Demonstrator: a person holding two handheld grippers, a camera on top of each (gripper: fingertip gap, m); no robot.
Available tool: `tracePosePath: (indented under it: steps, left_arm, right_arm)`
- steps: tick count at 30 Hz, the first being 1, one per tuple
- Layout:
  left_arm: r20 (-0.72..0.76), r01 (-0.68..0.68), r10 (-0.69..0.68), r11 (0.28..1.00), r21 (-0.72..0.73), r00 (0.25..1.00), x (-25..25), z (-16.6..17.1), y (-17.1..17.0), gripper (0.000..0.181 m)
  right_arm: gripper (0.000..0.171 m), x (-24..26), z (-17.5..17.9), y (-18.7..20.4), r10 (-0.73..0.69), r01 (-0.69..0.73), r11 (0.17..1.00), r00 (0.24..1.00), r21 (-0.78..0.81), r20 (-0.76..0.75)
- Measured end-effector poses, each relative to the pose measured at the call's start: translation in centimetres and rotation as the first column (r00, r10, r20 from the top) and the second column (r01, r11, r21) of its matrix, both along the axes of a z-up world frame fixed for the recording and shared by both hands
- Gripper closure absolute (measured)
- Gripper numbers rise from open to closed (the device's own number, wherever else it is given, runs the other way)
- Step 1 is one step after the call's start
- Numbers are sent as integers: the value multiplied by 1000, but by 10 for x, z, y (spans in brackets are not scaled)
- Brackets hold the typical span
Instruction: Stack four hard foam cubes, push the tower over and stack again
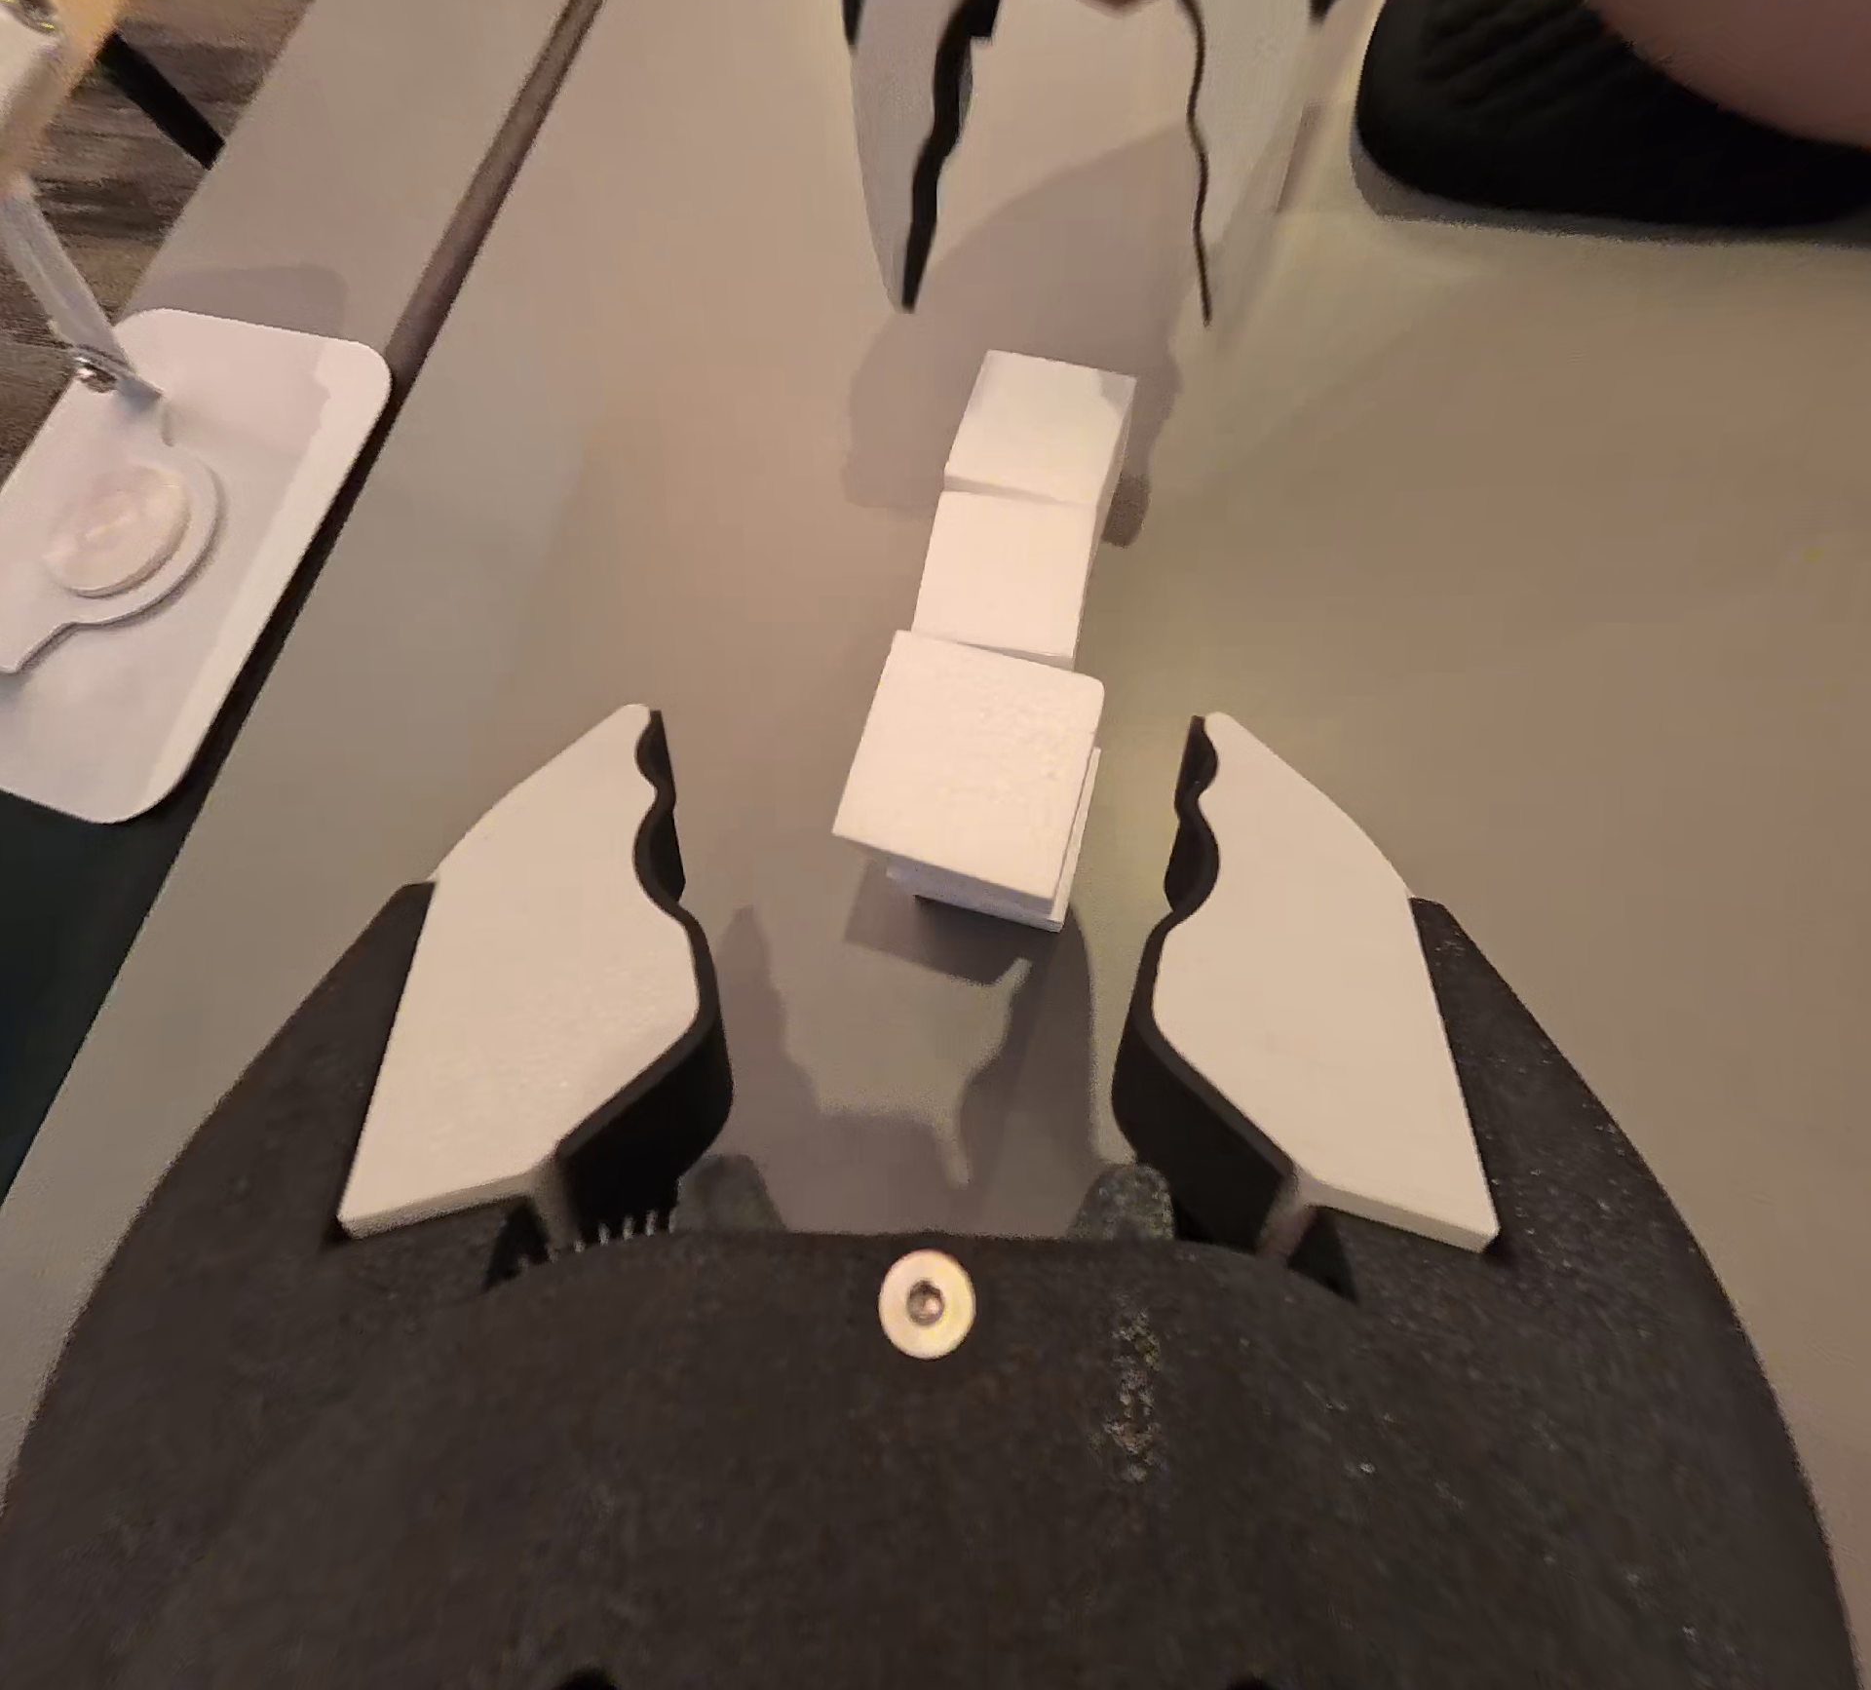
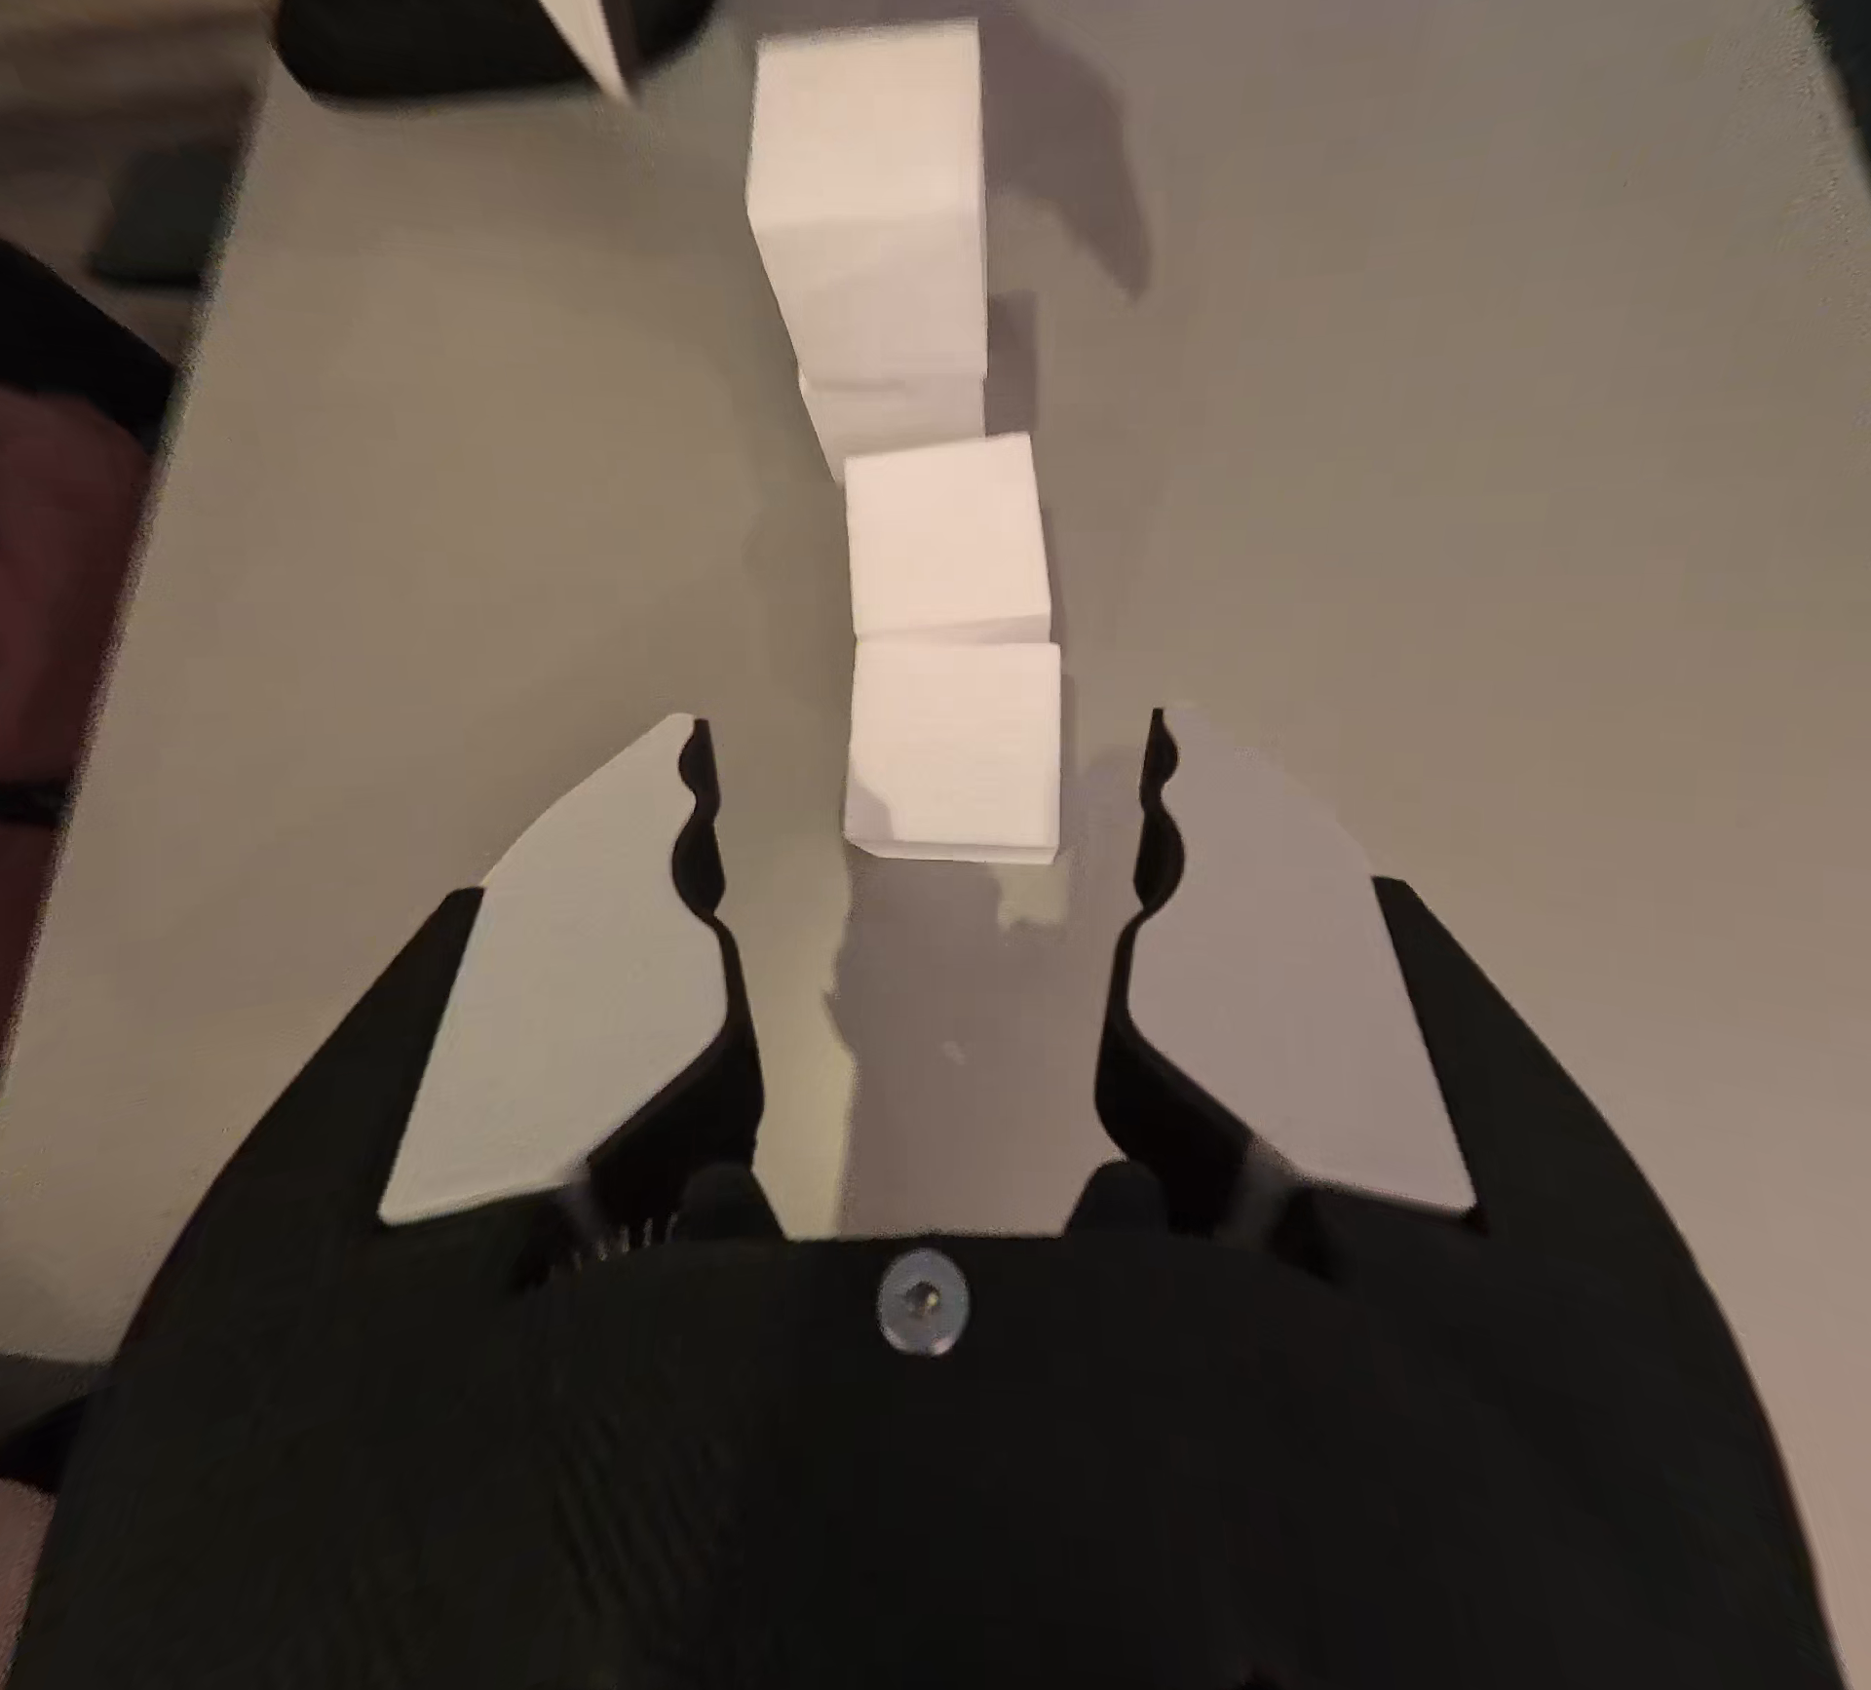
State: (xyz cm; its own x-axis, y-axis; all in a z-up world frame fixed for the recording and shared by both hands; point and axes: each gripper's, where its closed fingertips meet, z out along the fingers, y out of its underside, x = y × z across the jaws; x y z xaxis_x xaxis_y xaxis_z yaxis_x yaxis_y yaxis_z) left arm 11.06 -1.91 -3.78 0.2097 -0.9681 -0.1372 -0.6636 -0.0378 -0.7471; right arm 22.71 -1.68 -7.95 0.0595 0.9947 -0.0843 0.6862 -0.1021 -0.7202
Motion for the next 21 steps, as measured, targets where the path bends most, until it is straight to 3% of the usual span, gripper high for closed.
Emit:
tracePosePath:
  steps: [5,9,12,17,21]
  left_arm:
    - [53,-26,24,999,40,998,-13,12,-7,85]
    - [76,-42,37,997,64,996,-26,19,-12,86]
    - [109,-61,53,995,74,993,-35,23,-13,88]
    - [166,-66,52,995,81,985,-46,28,-7,92]
    - [205,-42,15,991,129,979,-45,55,10,94]
  right_arm:
    - [88,-4,-38,2,-19,17,1000,989,13,145]
    - [113,1,-53,0,0,5,1000,981,-26,195]
    - [114,6,-47,4,-3,8,1000,986,-30,167]
    - [114,19,10,5,-74,74,996,997,-49,1]
    - [114,-14,70,-1,-99,104,994,984,24,-145]
